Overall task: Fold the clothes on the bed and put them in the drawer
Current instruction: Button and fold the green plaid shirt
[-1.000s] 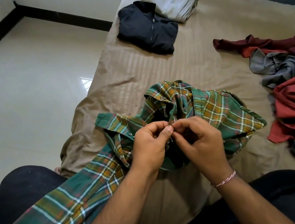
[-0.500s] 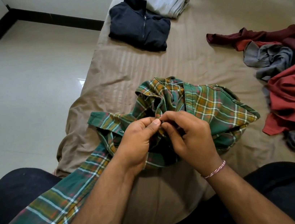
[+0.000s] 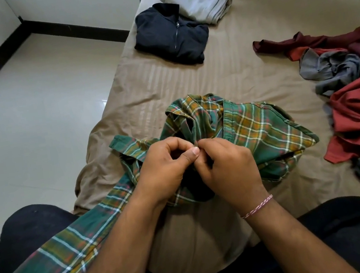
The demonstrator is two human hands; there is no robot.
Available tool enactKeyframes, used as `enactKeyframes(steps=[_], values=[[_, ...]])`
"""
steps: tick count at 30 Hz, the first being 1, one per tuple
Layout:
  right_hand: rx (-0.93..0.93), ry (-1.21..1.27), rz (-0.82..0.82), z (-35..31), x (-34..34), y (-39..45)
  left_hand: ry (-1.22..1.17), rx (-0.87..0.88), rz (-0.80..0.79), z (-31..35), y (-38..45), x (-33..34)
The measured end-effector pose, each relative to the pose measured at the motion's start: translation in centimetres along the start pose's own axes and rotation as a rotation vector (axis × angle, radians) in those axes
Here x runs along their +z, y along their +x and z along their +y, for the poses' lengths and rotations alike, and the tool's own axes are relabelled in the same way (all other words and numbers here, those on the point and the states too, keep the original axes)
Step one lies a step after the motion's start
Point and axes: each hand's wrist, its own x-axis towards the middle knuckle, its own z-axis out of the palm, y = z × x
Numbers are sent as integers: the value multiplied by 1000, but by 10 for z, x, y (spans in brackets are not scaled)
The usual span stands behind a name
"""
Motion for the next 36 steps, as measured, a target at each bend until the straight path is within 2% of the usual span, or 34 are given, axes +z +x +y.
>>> enactKeyframes(steps=[3,5,8,10,13,15,17,19,22,24,26,29,30,31,32,34,36], values=[[252,389,-17,6,-2,3,-158,-10,31,1,-2,8],[306,592,-102,14,-9,6,-270,-37,71,1,-2,12],[170,582,-246,25,-20,5,-178,50,70,1,-2,10],[165,578,-177,27,-23,5,-77,148,-5,3,-5,6],[275,701,-36,24,-29,10,-80,216,-225,10,-11,0],[286,715,-38,25,-35,15,107,286,-288,13,-8,-4],[271,698,-76,26,-45,20,432,389,-210,17,-3,-7],[249,665,-171,28,-57,24,643,516,-22,19,3,-15],[162,436,-343,32,-74,33,642,565,206,32,11,-31],[147,349,-456,36,-86,47,604,561,219,57,22,-41],[125,354,-562,42,-100,68,534,529,110,92,39,-54],[182,667,-683,52,-122,105,333,360,-262,143,69,-81],[223,741,-647,55,-127,119,323,333,-333,160,79,-89],[261,753,-573,58,-128,128,368,329,-330,170,88,-97],[273,707,-465,61,-129,141,465,358,-267,181,99,-103],[286,620,-270,64,-126,162,769,486,-41,195,121,-108],[277,619,-85,59,-129,188,925,642,149,212,139,-107]])
